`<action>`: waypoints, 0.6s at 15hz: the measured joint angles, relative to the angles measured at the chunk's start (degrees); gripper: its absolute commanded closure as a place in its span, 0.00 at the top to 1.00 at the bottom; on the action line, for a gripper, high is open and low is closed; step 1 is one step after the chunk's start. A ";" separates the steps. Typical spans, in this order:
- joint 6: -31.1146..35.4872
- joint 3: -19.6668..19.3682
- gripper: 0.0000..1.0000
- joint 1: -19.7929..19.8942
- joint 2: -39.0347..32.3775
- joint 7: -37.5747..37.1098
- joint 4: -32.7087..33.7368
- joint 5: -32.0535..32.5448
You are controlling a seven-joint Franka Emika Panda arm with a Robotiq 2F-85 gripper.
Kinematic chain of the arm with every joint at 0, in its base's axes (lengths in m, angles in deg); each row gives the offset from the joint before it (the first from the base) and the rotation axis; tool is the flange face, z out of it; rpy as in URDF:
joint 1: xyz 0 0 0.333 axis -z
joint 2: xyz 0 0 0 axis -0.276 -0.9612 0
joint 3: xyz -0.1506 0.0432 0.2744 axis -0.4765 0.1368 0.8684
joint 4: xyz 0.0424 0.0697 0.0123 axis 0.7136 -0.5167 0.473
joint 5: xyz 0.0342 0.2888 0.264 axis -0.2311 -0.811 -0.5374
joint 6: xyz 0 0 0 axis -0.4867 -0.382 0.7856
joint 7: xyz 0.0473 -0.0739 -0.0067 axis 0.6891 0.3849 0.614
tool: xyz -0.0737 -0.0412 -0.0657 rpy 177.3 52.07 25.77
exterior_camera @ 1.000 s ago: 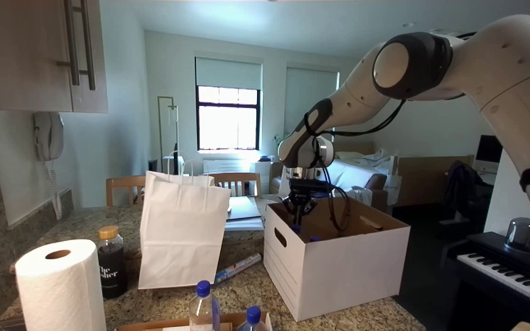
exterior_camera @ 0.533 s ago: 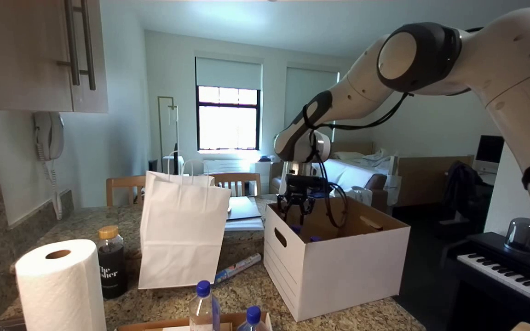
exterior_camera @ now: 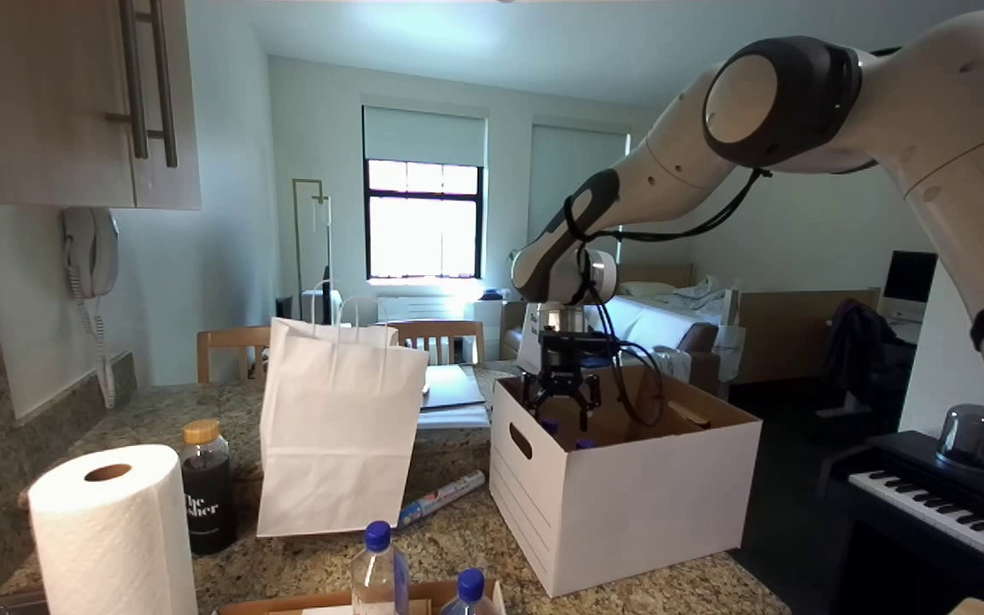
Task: Remove three bottles from the box and put them on the counter
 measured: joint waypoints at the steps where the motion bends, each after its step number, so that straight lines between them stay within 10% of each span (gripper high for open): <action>1: 0.00 0.06 0.59 -0.01 0.00 0.48 -0.23 0.00; 9: 0.48 0.64 0.06 -0.14 0.01 2.58 -0.38 0.00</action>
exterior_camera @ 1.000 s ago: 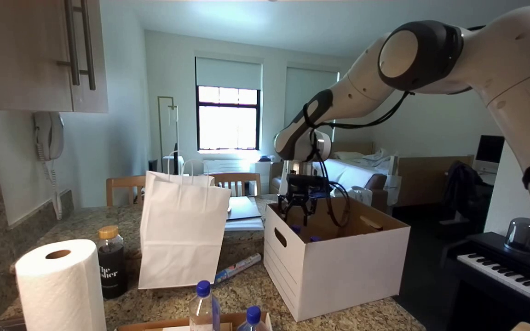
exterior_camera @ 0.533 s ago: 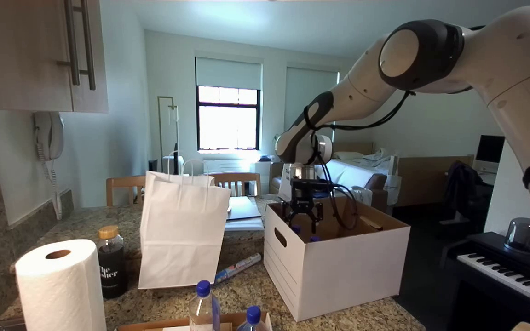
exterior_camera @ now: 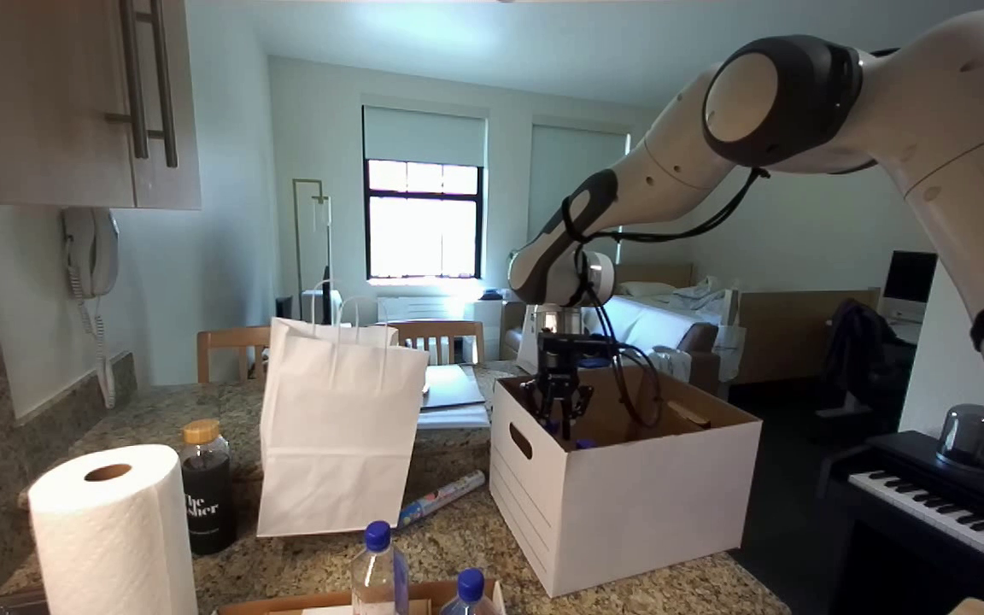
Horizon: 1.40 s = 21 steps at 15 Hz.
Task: Remove three bottles from the box and put them on the counter
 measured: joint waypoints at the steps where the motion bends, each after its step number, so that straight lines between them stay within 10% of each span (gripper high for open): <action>1: 0.19 0.03 0.05 -0.01 0.00 0.05 0.00 0.00; 6: 2.40 0.06 0.03 -0.08 0.34 0.27 -0.02 0.10; 7: 3.02 0.04 0.28 -0.08 0.64 0.27 -0.04 0.34; 18: 3.59 0.02 0.88 -0.11 2.42 0.28 -1.56 0.53; 19: 3.59 0.02 0.88 -0.11 2.42 0.29 -1.61 0.55; 20: 3.59 0.02 0.52 -0.11 2.42 0.29 -1.61 0.57; 21: 3.59 0.02 0.55 -0.11 2.42 0.29 -1.61 0.59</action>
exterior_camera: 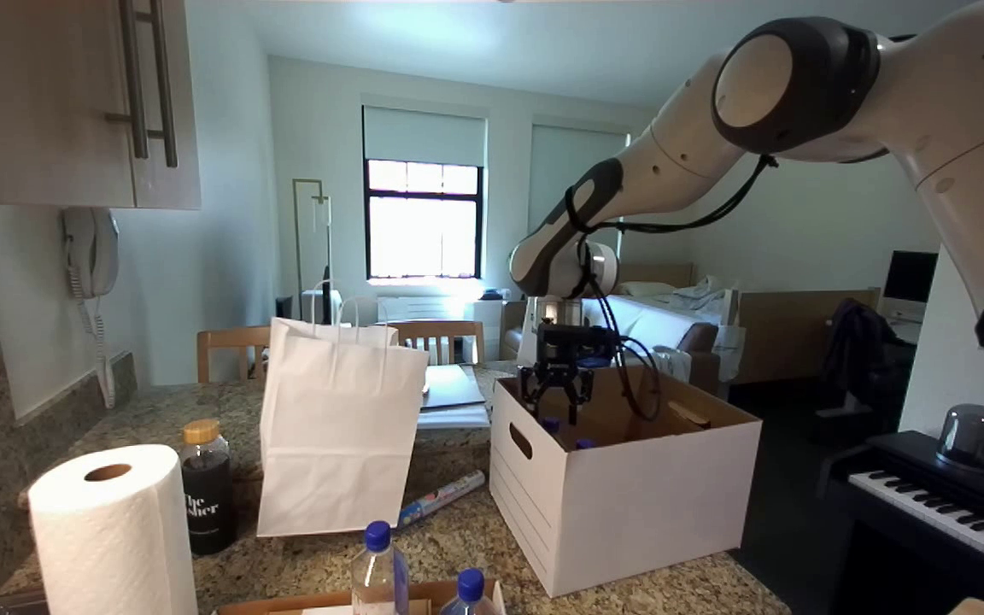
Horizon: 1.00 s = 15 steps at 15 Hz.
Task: Remove three bottles from the box and put them on the counter
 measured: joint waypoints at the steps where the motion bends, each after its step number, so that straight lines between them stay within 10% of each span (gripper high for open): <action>1: 0.04 0.00 0.55 0.00 0.00 0.09 0.00 0.01; 8: 0.37 0.00 0.08 0.00 0.00 1.45 0.24 0.02; 15: 0.54 -0.10 0.10 0.03 0.10 1.87 0.24 0.05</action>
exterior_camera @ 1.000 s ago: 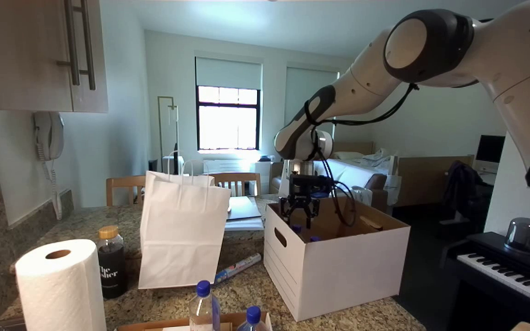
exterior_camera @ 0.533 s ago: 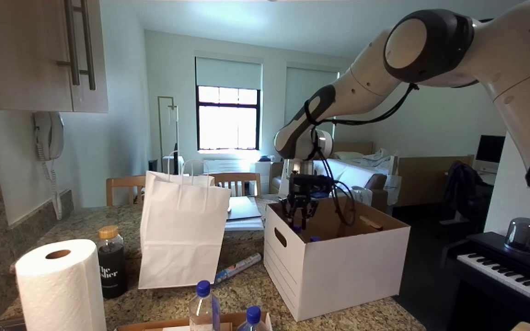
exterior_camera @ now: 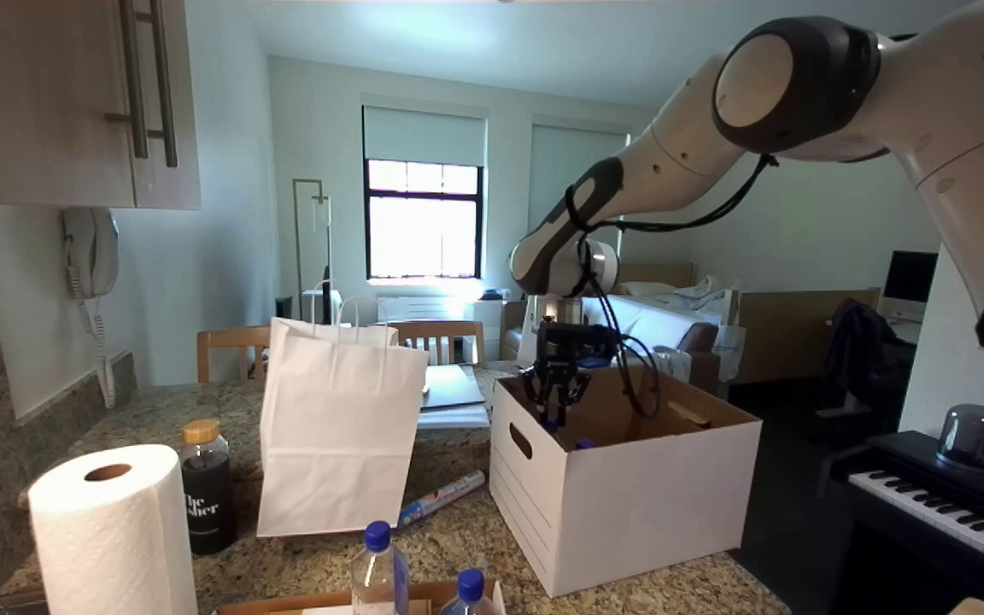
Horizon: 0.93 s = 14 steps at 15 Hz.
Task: Remove three bottles from the box and put them on the counter
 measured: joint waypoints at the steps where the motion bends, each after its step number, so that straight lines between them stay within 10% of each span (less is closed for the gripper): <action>1: 0.17 -0.08 0.10 -0.03 0.21 0.00 -0.06 0.31; 14: 6.53 -0.77 0.02 -6.97 29.04 -9.71 -4.53 27.00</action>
